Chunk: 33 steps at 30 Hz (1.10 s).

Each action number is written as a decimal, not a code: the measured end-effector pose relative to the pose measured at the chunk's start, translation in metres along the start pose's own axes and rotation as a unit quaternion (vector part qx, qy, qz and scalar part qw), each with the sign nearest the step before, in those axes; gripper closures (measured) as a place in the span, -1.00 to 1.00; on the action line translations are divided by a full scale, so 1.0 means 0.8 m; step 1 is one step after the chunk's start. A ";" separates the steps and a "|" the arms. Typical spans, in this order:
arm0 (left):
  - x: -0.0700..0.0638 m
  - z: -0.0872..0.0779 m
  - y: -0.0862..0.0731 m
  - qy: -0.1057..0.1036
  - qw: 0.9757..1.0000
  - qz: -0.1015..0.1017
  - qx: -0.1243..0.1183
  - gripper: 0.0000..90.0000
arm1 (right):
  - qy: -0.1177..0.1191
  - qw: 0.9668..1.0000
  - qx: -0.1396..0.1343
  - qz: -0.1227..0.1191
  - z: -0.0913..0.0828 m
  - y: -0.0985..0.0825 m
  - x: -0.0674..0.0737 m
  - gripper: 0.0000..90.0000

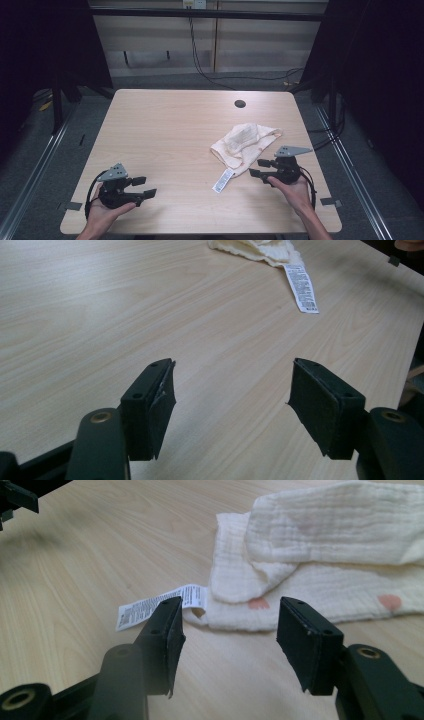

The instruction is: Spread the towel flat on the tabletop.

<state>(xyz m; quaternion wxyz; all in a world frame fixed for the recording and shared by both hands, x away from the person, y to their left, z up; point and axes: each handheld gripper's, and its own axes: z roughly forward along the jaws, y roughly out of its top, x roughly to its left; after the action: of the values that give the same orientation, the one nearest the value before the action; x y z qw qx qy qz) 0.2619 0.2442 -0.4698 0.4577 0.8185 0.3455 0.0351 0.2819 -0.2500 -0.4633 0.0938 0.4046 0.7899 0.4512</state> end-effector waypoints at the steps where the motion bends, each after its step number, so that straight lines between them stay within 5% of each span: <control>1: 0.000 0.001 0.000 -0.002 1.000 -0.001 0.003 -0.23 | 0.001 1.000 0.003 -0.004 0.005 0.004 -0.002 -0.03; 9: -0.005 -0.001 -0.001 -0.010 1.000 0.008 0.002 -0.21 | 0.011 0.999 0.014 -0.034 0.026 0.028 -0.001 -0.02; 19: -0.006 0.003 -0.001 -0.016 1.000 0.018 0.006 -0.13 | 0.006 1.000 0.023 -0.011 0.051 0.031 -0.028 -0.01; 33: -0.003 0.001 -0.002 -0.008 1.000 0.016 0.003 -0.16 | -0.011 0.997 0.070 -0.017 0.085 0.020 -0.042 -0.04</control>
<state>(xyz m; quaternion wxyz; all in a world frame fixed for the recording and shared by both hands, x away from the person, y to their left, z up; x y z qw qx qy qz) 0.2600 0.2425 -0.4709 0.4578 0.8253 0.3288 0.0346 0.3476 -0.2272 -0.4974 0.0816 0.4013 0.8255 0.3883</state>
